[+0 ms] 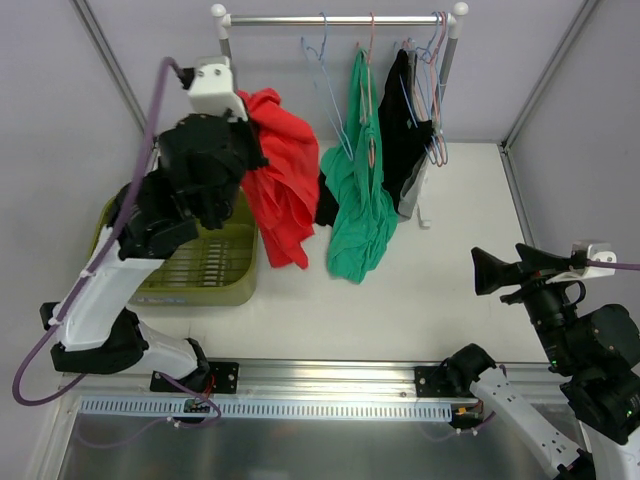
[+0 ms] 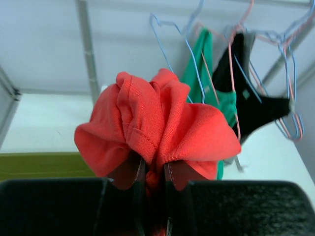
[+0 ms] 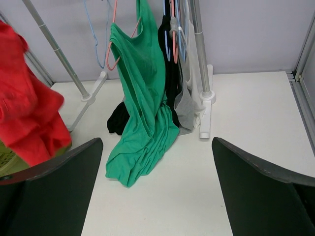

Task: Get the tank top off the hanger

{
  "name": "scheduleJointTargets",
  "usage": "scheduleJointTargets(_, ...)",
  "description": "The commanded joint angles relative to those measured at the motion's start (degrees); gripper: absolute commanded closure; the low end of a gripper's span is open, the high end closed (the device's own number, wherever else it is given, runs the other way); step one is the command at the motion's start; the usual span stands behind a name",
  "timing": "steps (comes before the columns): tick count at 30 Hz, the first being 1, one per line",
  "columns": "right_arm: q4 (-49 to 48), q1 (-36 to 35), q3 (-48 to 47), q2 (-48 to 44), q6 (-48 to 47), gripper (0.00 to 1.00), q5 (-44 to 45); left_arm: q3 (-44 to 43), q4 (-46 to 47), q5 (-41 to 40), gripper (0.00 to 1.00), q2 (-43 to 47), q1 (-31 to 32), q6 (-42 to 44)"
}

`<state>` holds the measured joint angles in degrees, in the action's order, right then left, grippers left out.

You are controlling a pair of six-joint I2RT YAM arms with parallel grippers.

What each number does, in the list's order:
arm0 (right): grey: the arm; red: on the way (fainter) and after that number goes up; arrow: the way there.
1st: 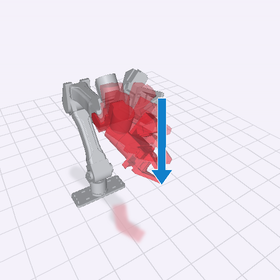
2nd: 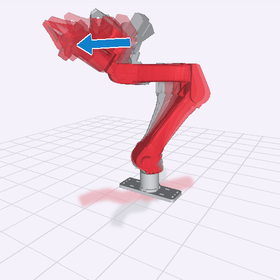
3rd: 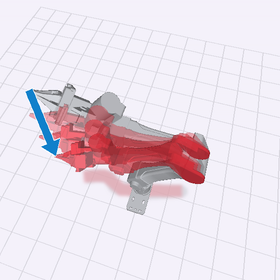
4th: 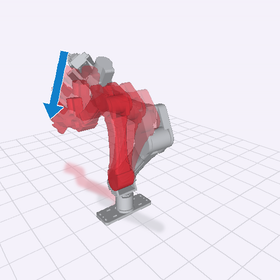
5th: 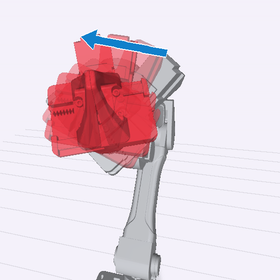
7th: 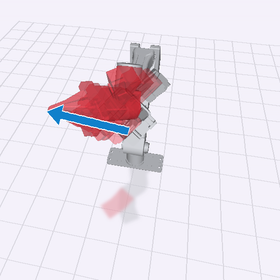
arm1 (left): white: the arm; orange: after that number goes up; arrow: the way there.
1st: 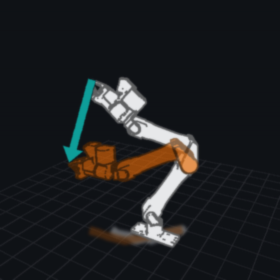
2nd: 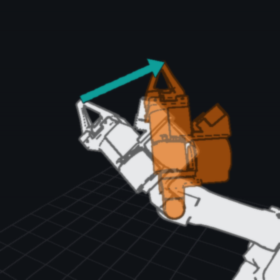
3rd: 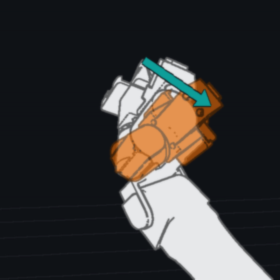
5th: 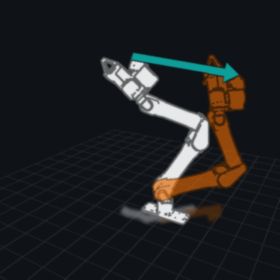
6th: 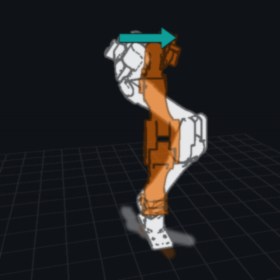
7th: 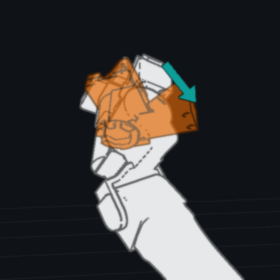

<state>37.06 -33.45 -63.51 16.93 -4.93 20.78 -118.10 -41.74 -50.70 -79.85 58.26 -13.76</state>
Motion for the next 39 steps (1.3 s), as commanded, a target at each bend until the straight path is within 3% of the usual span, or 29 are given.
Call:
scheduleJointTargets(1,-3.0,0.0,-0.2,-0.4,0.3,0.0,1.6,-9.8,1.3,-8.4,1.0,0.0,-1.6,9.9)
scheduleJointTargets(6,-3.1,0.0,-0.4,0.2,0.4,0.0,1.2,-9.2,1.3,-14.2,1.0,3.2,-7.9,10.6)
scheduleJointTargets(11,-3.7,0.0,-0.4,2.1,0.9,0.01,0.7,7.2,1.1,-17.2,1.0,13.1,-11.8,3.1)
scheduleJointTargets(14,-5.2,0.0,0.0,4.2,1.0,0.0,-0.7,19.3,1.0,-13.7,1.0,18.7,-14.2,-3.5)
scheduleJointTargets(16,-6.3,0.1,0.0,6.4,1.1,0.0,-2.0,26.2,0.8,-7.0,1.0,20.3,-19.3,-7.5)
scheduleJointTargets(22,-9.1,0.0,0.8,11.4,2.9,0.0,-6.6,37.9,-1.5,10.6,1.0,20.1,-38.4,-17.1)
scheduleJointTargets(26,-12.0,0.0,2.9,12.9,3.7,0.01,-8.1,43.6,-1.6,14.0,1.0,20.9,-42.0,-22.3)
scheduleJointTargets(27,-12.4,0.0,3.2,13.5,3.8,0.0,-8.0,44.4,-1.6,14.0,0.91,21.1,-42.1,-23.6)
scheduleJointTargets(28,-12.4,0.0,3.0,14.3,3.9,0.01,-8.1,45.5,-1.7,14.3,0.28,21.6,-42.2,-23.9)
scheduleJointTargets(29,-12.4,0.0,2.6,16.3,3.8,0.0,-8.2,45.9,-1.9,14.5,0.02,22.5,-42.1,-24.2)
scheduleJointTargets(35,-13.3,0.2,-6.3,27.0,0.3,0.0,-11.3,43.0,-3.1,21.5,0.01,27.5,-42.2,-20.6)
scheduleJointTargets(37,-11.1,1.3,-11.2,35.2,-1.5,0.02,-11.8,41.3,-3.2,31.3,0.01,27.4,-42.1,-15.3)
scheduleJointTargets(39,-7.4,3.6,-19.7,41.6,-1.3,0.11,-12.2,41.5,-3.2,40.3,0.01,26.5,-42.0,-9.5)
